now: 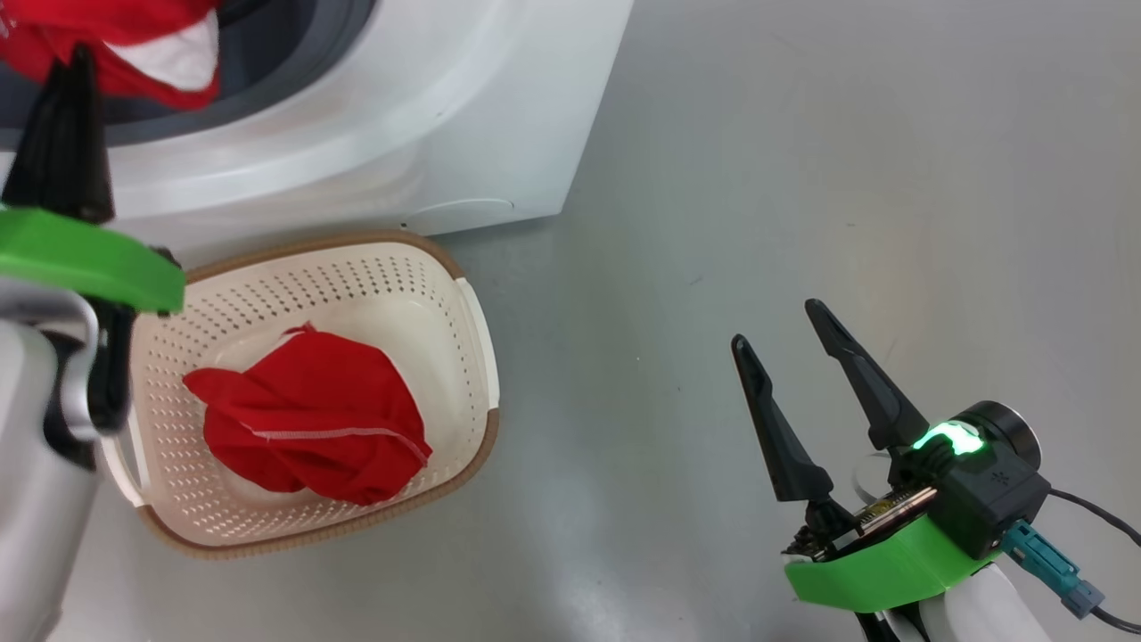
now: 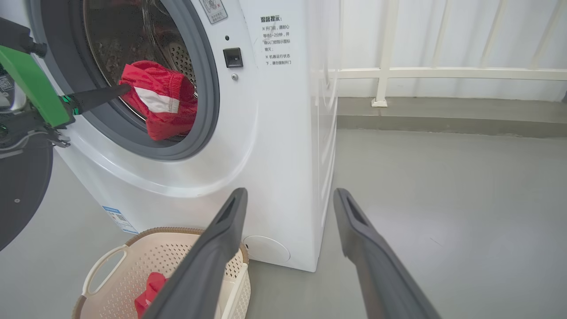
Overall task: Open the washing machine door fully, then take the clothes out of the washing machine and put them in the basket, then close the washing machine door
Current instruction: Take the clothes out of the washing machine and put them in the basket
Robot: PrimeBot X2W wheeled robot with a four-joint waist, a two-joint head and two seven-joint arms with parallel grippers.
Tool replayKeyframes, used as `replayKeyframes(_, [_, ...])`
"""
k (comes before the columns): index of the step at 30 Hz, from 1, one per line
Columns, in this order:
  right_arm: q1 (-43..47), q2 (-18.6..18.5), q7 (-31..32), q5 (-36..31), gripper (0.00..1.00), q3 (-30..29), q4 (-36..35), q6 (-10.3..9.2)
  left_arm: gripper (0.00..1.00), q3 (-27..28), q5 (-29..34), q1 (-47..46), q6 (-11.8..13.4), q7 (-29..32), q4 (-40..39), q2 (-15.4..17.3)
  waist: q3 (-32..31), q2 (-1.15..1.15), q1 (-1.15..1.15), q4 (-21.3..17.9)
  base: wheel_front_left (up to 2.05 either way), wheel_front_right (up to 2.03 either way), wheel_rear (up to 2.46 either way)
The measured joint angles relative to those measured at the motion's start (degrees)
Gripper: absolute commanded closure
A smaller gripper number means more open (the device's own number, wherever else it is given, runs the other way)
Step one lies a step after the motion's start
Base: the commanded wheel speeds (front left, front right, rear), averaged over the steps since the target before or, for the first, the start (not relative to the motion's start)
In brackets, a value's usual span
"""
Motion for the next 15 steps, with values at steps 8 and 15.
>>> replayKeyframes(8, [0.12,-0.02,0.00,0.00,0.00,-0.64,0.00,0.00,1.00,1.16,-0.41,9.31,5.02,1.16,-13.46,1.92,-2.64,0.00,0.00,0.96,0.00,0.00,0.00])
replayKeyframes(15, [0.22,-0.07,0.00,0.00,0.00,-1.44,-0.02,0.00,1.00,1.74,-0.53,15.52,8.50,2.54,-21.90,3.27,-4.68,0.00,0.00,1.58,0.00,0.00,0.00])
